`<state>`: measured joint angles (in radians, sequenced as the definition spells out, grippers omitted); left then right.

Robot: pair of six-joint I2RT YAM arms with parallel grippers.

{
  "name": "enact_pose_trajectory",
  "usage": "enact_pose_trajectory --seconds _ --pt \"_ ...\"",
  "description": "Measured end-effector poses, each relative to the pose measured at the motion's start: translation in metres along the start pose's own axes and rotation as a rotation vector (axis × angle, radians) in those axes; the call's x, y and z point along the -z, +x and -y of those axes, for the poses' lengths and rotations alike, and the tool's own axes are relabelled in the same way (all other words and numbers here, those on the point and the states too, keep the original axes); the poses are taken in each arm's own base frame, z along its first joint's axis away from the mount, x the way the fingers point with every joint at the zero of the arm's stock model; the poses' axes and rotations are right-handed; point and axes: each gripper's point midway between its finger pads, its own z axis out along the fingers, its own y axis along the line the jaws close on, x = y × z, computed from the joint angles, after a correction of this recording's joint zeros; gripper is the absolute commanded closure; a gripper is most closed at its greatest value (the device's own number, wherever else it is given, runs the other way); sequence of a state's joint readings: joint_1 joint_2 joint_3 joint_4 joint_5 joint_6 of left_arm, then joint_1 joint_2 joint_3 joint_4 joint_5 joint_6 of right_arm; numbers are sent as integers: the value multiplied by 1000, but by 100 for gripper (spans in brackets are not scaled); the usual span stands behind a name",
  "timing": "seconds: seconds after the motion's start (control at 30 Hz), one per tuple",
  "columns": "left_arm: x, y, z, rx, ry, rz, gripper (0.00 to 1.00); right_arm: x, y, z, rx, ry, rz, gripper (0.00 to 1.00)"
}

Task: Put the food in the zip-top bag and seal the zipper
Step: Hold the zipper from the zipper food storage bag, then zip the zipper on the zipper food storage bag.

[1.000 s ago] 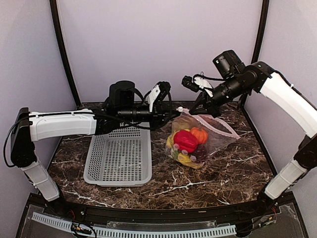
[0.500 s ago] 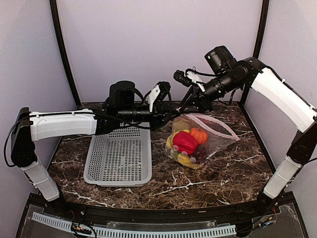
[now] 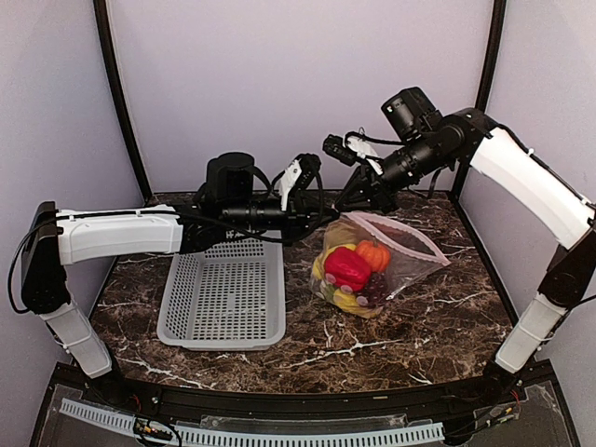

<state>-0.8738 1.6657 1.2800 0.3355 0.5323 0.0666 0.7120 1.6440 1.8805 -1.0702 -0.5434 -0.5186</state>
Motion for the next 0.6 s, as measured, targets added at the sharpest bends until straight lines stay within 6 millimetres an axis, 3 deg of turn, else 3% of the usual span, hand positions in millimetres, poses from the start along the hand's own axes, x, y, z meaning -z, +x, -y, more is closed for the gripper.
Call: enact_pose_trajectory --seconds 0.27,0.6 --pt "0 4 -12 13 -65 -7 99 6 15 8 11 63 -33 100" --pt "12 19 -45 50 -193 5 99 56 91 35 -112 188 -113 100"
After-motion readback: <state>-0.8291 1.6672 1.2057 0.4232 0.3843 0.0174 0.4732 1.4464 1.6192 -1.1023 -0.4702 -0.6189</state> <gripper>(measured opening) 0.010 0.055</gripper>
